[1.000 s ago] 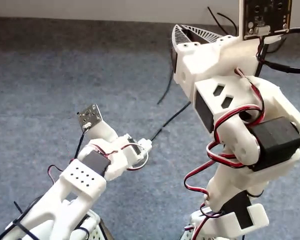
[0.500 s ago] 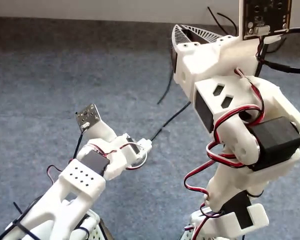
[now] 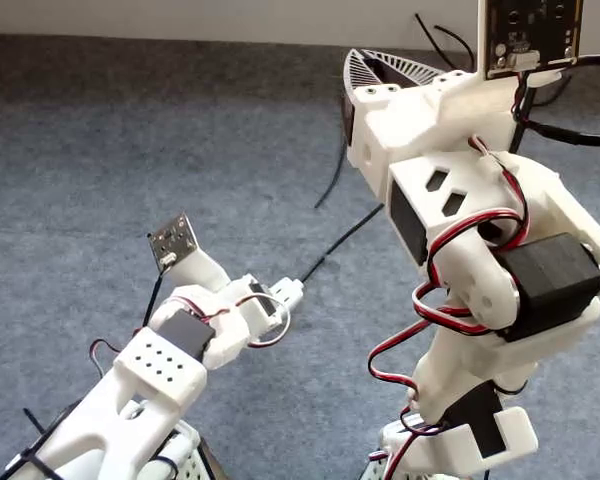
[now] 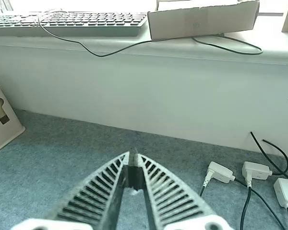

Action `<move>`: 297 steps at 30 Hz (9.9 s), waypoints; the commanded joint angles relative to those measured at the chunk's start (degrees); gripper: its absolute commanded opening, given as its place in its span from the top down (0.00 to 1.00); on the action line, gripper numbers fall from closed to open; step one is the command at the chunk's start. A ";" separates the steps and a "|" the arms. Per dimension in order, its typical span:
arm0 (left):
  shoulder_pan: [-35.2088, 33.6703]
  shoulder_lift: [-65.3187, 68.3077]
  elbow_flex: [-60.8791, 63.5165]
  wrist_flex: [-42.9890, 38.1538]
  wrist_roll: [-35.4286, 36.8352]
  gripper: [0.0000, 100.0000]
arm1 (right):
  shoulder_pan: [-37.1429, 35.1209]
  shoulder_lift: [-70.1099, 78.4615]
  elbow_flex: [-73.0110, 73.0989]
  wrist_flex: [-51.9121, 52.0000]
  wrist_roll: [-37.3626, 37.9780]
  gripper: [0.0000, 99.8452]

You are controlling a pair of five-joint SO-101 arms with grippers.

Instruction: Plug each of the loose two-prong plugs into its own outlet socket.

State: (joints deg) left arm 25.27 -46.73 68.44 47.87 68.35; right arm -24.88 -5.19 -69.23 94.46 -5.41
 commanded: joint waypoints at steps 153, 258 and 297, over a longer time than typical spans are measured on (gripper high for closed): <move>-43.56 56.04 -94.64 53.36 -29.27 0.44 | -10.33 26.07 77.85 -36.53 72.88 0.94; -24.22 28.35 -86.29 49.41 -44.48 0.44 | 34.95 30.99 -31.08 6.55 25.67 0.67; -20.88 -57.27 -34.07 37.63 -54.95 0.98 | 33.98 -39.25 61.93 2.59 -3.60 0.88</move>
State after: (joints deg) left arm 3.47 -103.69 34.15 85.05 13.67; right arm 12.31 -39.38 -22.02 98.51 -9.01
